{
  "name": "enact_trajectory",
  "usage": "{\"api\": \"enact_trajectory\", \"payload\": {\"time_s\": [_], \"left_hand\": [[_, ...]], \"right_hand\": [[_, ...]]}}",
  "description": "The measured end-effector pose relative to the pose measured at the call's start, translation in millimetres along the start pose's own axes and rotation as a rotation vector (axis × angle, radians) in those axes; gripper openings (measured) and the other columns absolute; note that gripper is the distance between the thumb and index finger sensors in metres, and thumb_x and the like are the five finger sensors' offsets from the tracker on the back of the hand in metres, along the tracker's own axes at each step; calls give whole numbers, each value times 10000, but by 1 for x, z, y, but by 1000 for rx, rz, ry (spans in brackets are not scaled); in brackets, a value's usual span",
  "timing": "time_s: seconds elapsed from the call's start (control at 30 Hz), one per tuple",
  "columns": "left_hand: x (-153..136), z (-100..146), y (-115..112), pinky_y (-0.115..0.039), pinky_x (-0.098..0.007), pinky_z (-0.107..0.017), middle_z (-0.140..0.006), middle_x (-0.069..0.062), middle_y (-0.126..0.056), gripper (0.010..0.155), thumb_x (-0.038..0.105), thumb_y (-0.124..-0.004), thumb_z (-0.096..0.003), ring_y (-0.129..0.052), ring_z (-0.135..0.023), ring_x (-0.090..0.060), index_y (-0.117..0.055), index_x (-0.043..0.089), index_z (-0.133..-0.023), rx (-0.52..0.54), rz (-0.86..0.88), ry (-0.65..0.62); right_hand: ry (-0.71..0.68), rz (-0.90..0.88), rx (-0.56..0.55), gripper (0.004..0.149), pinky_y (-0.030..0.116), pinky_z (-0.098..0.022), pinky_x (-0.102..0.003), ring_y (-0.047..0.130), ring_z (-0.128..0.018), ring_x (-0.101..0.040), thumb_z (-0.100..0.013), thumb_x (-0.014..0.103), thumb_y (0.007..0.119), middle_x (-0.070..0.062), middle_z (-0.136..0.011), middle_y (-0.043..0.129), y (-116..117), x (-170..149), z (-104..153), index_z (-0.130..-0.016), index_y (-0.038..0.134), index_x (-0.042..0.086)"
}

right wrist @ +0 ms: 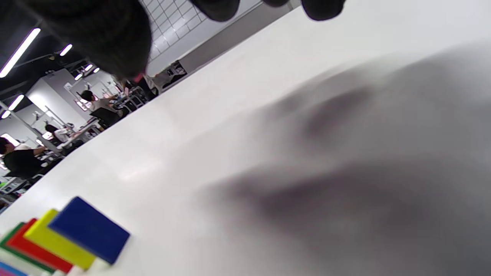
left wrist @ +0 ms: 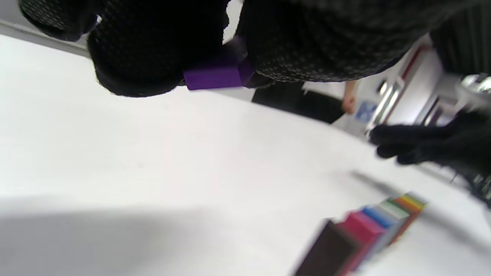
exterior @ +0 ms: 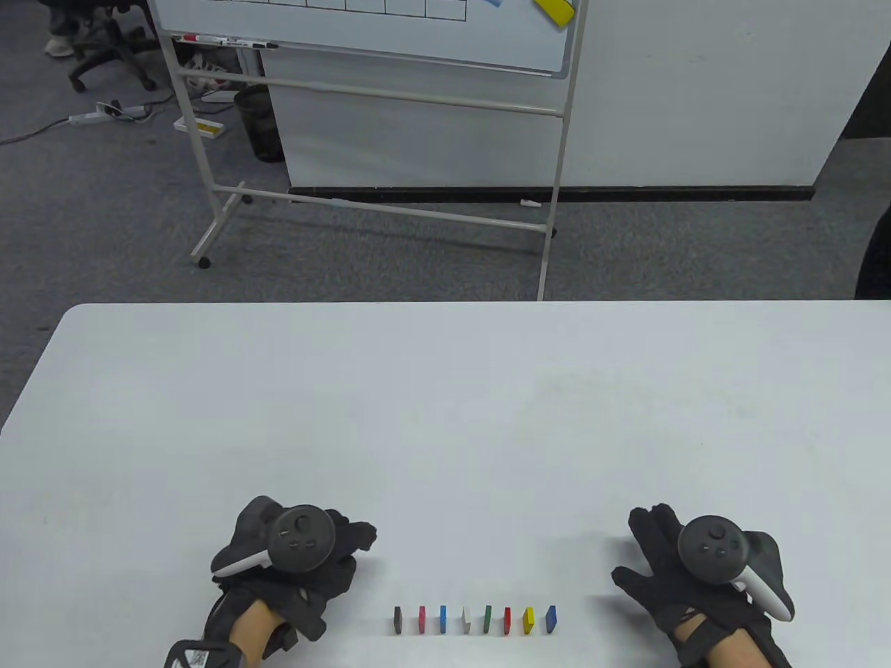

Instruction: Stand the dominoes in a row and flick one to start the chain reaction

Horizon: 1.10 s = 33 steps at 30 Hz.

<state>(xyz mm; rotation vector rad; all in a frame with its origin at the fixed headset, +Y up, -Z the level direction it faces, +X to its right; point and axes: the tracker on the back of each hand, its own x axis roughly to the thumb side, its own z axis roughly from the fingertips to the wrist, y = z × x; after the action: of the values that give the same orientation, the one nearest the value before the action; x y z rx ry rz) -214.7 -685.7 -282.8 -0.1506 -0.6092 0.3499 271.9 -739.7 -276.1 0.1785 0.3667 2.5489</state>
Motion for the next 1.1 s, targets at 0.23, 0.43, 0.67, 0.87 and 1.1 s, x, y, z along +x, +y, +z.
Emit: {"api": "enact_trajectory", "payload": {"time_s": [0.23, 0.43, 0.67, 0.87, 1.1], "left_hand": [[-2, 33, -10, -592, -702, -643, -846, -129, -836, 428, 328, -864, -453, -919, -623, -381, -822, 133, -831, 41, -100, 96], [-24, 50, -35, -592, -704, -644, -859, -125, -844, 418, 319, -886, -454, -924, -644, -388, -847, 131, -826, 112, -41, 124], [-8, 56, -25, -610, -664, -652, -901, -36, -873, 462, 344, -912, -463, -918, -648, -301, -852, 218, -904, 165, -135, 27], [-5, 51, -31, -607, -655, -653, -915, -9, -859, 657, 345, -915, -467, -905, -654, -294, -630, 270, -1055, 161, -67, -32], [5, 46, -36, -621, -639, -653, -893, 31, -891, 737, 395, -944, -451, -912, -650, -274, -568, 280, -1074, 144, -116, -66]], "right_hand": [[-35, -6, 10, 888, 312, -655, -781, 340, -1062, -561, -500, 566, 773, -205, -1157, 181, 3, 10, 1, -1132, 307, 152], [31, 318, -55, 884, 342, -658, -775, 371, -1066, -549, -493, 578, 767, -199, -1162, 224, 4, 20, -2, -1131, 323, 158], [34, 247, -104, 882, 332, -656, -780, 357, -1064, -557, -494, 572, 771, -190, -1164, 217, 3, 21, 3, -1132, 327, 156], [47, 245, -68, 885, 320, -654, -782, 335, -1063, -557, -496, 571, 770, -199, -1160, 199, 6, 17, -3, -1131, 316, 154], [28, 208, -29, 886, 319, -653, -783, 336, -1065, -556, -496, 572, 770, -191, -1161, 200, 10, 14, -6, -1131, 314, 157]]}}
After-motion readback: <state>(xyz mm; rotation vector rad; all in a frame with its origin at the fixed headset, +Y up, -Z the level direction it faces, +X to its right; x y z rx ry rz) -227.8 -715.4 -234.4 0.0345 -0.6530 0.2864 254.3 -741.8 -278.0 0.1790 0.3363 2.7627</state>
